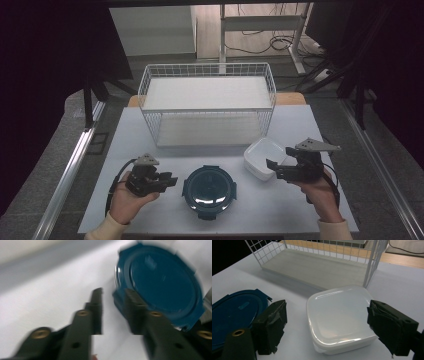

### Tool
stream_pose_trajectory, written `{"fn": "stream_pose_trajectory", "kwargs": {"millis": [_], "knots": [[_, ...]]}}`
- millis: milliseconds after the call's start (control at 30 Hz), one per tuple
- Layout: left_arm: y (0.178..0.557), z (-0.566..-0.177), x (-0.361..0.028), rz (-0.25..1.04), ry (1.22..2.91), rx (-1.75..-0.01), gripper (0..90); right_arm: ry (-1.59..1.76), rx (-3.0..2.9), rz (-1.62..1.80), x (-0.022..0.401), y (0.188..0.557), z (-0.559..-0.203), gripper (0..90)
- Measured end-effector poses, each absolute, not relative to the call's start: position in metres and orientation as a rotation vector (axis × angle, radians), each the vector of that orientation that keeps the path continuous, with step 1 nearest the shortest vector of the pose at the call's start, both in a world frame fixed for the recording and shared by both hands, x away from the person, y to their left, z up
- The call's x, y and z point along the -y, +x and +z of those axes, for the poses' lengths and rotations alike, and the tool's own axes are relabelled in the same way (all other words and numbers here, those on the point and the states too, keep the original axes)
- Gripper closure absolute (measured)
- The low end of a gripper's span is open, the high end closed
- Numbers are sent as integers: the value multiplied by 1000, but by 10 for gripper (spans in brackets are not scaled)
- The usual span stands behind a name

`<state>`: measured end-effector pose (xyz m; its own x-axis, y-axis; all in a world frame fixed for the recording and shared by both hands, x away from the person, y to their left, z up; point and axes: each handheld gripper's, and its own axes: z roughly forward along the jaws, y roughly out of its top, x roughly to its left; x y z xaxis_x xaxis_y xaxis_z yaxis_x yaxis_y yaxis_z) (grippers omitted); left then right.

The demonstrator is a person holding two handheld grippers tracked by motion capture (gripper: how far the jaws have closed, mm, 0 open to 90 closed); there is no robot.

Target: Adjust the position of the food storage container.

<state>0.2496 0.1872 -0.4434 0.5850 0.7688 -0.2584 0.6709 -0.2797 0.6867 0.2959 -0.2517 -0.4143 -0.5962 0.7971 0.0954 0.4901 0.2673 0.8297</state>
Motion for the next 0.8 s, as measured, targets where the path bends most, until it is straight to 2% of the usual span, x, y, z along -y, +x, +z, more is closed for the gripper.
{"fn": "stream_pose_trajectory", "kwargs": {"millis": [33, 100, 133, 200, 400, 800], "knots": [[251, -438, -189, 162, 1998, -1152, 466, 1174, -2205, 1256, 250, 295, -414, 154], [255, -428, -191, 179, 1953, -1164, 439, 1174, -2209, 1256, 249, 295, -414, 153], [256, -426, -192, 179, 1939, -1166, 374, 1178, -2216, 1266, 247, 294, -414, 149], [259, -421, -191, 175, 1917, -1171, 325, 1178, -2218, 1271, 246, 294, -414, 146], [258, -422, -195, 144, 1879, -1188, 254, 1234, -2217, 1313, 244, 294, -415, 143], [258, -426, -193, 122, 1877, -1194, 180, 1238, -2247, 1295, 243, 294, -417, 145]]}}
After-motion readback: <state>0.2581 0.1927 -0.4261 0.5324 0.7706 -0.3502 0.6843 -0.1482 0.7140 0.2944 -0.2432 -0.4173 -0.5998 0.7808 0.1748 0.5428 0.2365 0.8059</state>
